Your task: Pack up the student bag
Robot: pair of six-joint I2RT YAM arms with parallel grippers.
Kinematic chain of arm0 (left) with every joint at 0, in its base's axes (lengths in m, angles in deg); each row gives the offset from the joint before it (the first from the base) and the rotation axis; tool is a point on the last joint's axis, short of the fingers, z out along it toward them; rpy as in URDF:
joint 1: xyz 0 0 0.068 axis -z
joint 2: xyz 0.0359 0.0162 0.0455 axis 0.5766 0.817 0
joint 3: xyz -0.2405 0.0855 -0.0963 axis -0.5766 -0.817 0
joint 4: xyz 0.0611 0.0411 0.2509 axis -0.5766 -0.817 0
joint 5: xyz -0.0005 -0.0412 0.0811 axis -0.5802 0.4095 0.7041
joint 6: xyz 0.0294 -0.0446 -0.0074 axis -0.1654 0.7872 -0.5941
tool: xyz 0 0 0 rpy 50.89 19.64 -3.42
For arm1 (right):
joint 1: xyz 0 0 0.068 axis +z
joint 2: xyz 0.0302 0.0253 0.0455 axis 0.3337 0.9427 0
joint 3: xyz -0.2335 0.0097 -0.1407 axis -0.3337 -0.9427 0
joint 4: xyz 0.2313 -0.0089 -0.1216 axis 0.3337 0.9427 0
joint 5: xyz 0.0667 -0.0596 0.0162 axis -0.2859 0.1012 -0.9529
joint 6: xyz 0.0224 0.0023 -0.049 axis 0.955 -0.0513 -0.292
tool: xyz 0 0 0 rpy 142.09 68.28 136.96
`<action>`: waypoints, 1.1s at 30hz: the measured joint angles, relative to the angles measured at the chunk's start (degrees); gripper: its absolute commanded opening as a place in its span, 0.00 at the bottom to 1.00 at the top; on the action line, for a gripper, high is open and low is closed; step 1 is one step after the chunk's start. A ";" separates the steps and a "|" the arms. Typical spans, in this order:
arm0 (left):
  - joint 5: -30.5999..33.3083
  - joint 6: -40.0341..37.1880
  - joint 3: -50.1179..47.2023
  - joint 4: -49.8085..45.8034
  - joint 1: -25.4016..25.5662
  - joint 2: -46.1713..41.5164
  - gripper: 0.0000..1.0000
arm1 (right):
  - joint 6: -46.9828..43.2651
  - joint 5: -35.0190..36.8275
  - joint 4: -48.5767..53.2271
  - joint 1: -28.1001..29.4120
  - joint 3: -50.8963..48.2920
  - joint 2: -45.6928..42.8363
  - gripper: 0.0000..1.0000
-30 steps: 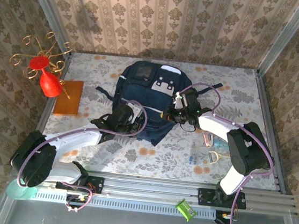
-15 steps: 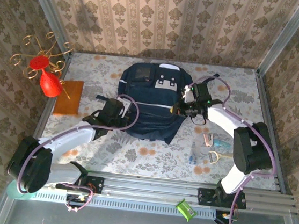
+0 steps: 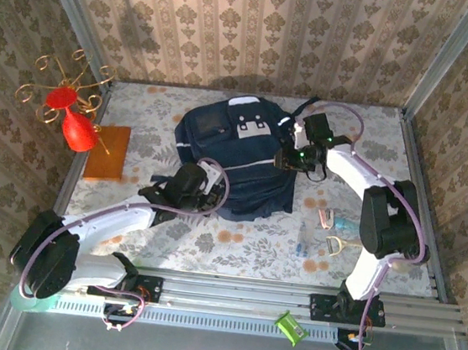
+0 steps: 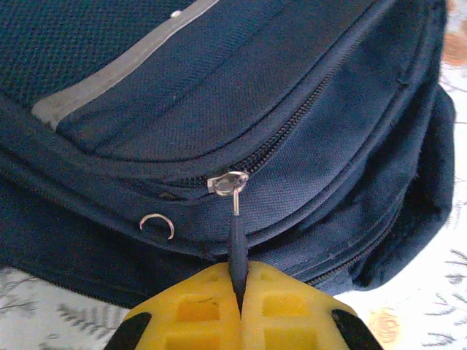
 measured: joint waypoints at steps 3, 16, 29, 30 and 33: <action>-0.72 0.81 0.00 0.13 1.27 0.15 0.00 | 3.19 2.36 -1.84 0.11 -8.11 -7.43 0.63; -1.01 1.22 0.11 1.31 2.69 2.27 0.00 | 20.33 3.13 -19.15 7.39 -28.26 -16.37 0.77; 2.58 -0.22 0.15 0.57 2.47 2.12 0.00 | 22.40 1.14 -27.56 4.70 -28.70 -11.37 0.01; 2.89 -0.63 0.15 0.20 1.97 1.90 0.00 | 21.88 1.14 -27.50 4.35 -28.72 -11.56 0.00; 3.56 -2.14 0.15 -1.38 -0.85 0.83 0.00 | 20.24 0.46 -26.77 3.06 -28.74 -12.81 0.00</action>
